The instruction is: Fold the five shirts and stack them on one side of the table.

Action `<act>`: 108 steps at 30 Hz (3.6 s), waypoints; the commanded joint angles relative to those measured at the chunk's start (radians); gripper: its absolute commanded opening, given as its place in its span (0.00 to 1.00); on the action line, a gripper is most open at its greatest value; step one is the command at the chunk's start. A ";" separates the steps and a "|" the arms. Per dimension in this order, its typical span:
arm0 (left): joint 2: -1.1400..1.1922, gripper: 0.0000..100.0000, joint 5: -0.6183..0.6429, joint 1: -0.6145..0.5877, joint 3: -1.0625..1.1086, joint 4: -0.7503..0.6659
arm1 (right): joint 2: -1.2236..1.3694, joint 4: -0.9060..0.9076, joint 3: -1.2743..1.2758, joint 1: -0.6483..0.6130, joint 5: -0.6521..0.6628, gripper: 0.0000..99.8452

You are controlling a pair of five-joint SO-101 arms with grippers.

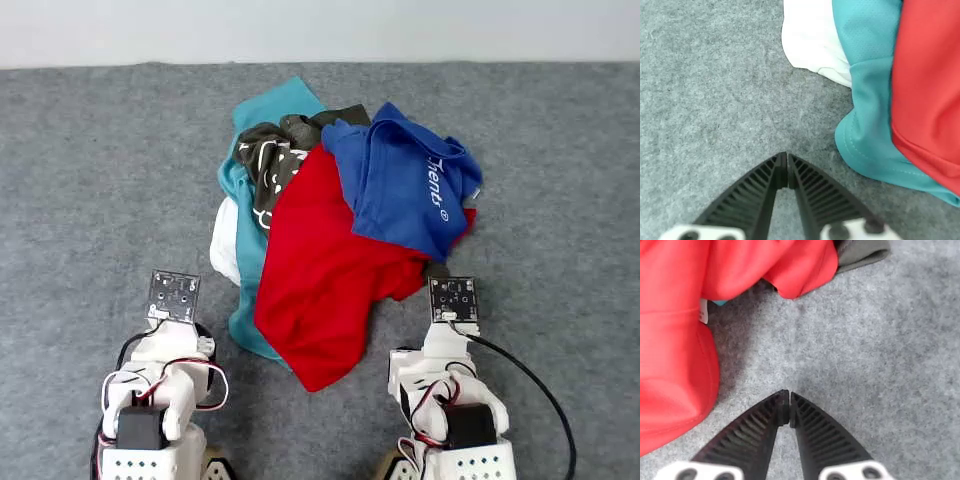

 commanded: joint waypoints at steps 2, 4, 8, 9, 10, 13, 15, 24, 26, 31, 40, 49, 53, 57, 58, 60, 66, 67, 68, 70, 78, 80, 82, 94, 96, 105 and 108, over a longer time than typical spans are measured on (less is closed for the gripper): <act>-0.008 0.01 -0.006 -0.003 -0.002 0.008 | -0.008 0.002 0.015 -0.005 -0.009 0.01; -0.008 0.01 -0.006 -0.003 -0.002 0.008 | -0.008 0.002 0.015 -0.005 -0.009 0.01; -0.008 0.01 -0.006 -0.003 -0.002 0.008 | -0.008 0.002 0.015 -0.005 -0.009 0.01; -0.008 0.01 -0.006 -0.003 -0.002 0.008 | -0.008 0.002 0.015 -0.005 -0.009 0.01; -0.008 0.01 -0.006 -0.003 -0.002 0.008 | -0.008 0.002 0.015 -0.005 -0.009 0.01; -0.008 0.01 -0.006 -0.003 -0.002 0.008 | -0.008 0.002 0.015 -0.005 -0.009 0.01; -0.008 0.01 -0.006 -0.003 -0.002 0.008 | -0.008 0.002 0.015 -0.005 -0.009 0.01; -0.008 0.01 -0.006 -0.003 -0.002 0.008 | -0.008 0.002 0.015 -0.005 -0.009 0.01; -0.008 0.01 -0.006 -0.003 -0.002 0.008 | -0.008 0.002 0.015 -0.005 -0.009 0.01; -0.008 0.01 -0.006 -0.003 -0.002 0.008 | -0.008 0.002 0.015 -0.005 -0.009 0.01; -0.008 0.01 -0.006 -0.003 -0.002 0.008 | -0.008 0.002 0.015 -0.005 -0.009 0.01; -0.008 0.01 -0.006 -0.003 -0.002 0.008 | -0.008 0.002 0.015 -0.005 -0.009 0.01; -0.008 0.01 -0.006 -0.003 -0.002 0.008 | -0.008 0.002 0.015 -0.005 -0.009 0.01; -0.008 0.01 -0.006 -0.003 -0.002 0.008 | -0.008 0.002 0.015 -0.005 -0.009 0.01; -0.008 0.01 -0.006 -0.003 -0.002 0.008 | -0.008 0.002 0.015 -0.005 -0.009 0.01; -0.008 0.01 -0.006 -0.003 -0.002 0.008 | -0.008 0.002 0.015 -0.005 -0.009 0.01; -0.008 0.01 -0.006 -0.003 -0.002 0.008 | -0.008 0.002 0.015 -0.005 -0.009 0.01; -0.008 0.01 -0.006 -0.003 -0.002 0.008 | -0.008 0.002 0.015 -0.005 -0.009 0.01; -0.008 0.01 -0.008 -0.002 -0.002 0.008 | -0.008 0.002 0.015 -0.005 -0.009 0.01; -0.008 0.01 -0.008 0.005 -0.002 0.009 | -0.008 0.002 0.015 -0.005 -0.009 0.01; -0.009 0.02 -0.009 0.124 -0.008 0.002 | -0.008 0.002 0.015 -0.005 -0.009 0.01; -0.009 0.02 -0.009 0.123 -0.031 -0.035 | -0.008 0.002 0.015 -0.005 -0.009 0.01; -0.009 0.02 -0.009 0.123 -0.061 -0.091 | -0.008 0.002 0.015 -0.005 -0.009 0.01; -0.009 0.02 -0.204 0.091 -0.223 -0.373 | -0.008 0.002 0.015 -0.005 -0.009 0.01; -0.008 0.02 -0.267 0.092 -0.266 -0.394 | -0.008 0.002 0.015 -0.005 -0.009 0.01; 0.046 0.02 -0.273 0.104 -0.499 -0.278 | -0.008 0.002 0.015 -0.005 -0.009 0.01; 0.222 0.02 -0.275 0.149 -0.622 -0.242 | -0.008 0.002 0.015 -0.005 -0.009 0.01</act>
